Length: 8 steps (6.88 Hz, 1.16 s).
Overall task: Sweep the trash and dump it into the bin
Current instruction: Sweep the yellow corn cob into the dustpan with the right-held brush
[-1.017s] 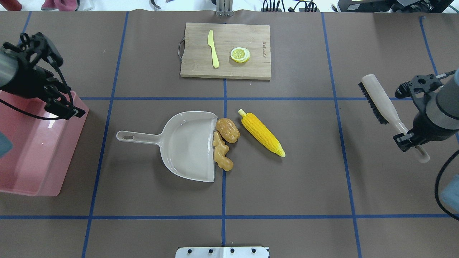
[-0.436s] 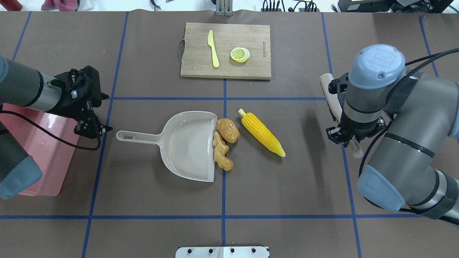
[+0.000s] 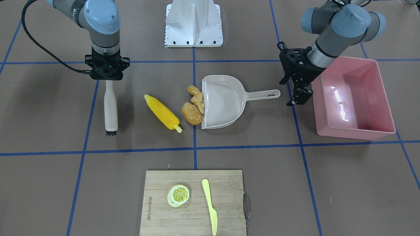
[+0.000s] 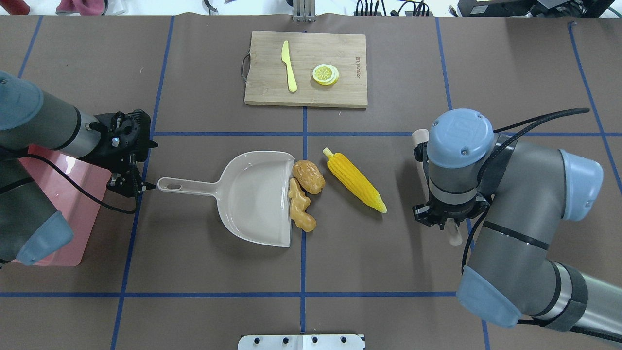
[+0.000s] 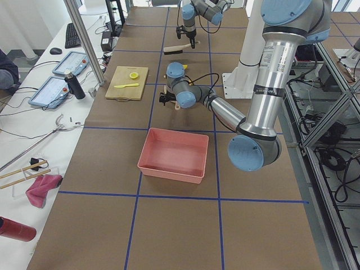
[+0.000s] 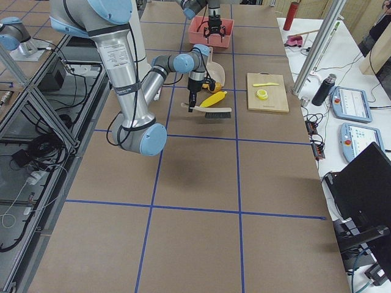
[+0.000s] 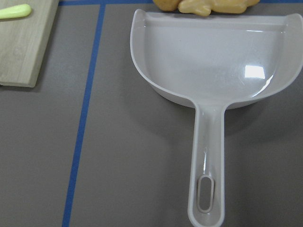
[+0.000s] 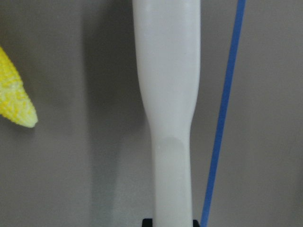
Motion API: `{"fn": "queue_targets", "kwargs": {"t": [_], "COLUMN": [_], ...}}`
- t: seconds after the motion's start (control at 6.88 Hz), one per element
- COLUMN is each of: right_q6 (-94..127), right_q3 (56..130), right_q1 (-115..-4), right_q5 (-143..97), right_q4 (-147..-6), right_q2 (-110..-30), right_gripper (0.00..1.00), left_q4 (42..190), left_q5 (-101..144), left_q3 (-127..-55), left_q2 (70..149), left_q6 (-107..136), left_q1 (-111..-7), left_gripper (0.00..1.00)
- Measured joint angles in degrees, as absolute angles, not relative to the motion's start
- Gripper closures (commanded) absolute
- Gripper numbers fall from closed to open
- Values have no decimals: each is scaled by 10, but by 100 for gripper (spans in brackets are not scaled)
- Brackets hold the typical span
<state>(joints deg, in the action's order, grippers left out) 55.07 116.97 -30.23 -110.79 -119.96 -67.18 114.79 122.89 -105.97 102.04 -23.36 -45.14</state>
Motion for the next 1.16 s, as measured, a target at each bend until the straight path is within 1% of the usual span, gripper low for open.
{"fn": "queue_targets", "kwargs": {"t": [0.29,0.44,1.16], "right_q6": [585,592,627], "right_q3": [1163,1145,1015], "right_q1": [-276,-269,-247], "right_q5": [-1104,-1101,-1078], "right_q4": [-1165,-1144,-1035], "right_q2": [-665,-653,-566], "right_gripper": [100,100,100], "left_q4": [1150,1149,1149], "left_q5": [1260,1268,1268], "left_q3": [-1045,-1038,-1017], "left_q2": [1024,1029,1048], "left_q6": [-236,-236,-232], "left_q1": [-451,-447,-416], "left_gripper": [1,2,2]}}
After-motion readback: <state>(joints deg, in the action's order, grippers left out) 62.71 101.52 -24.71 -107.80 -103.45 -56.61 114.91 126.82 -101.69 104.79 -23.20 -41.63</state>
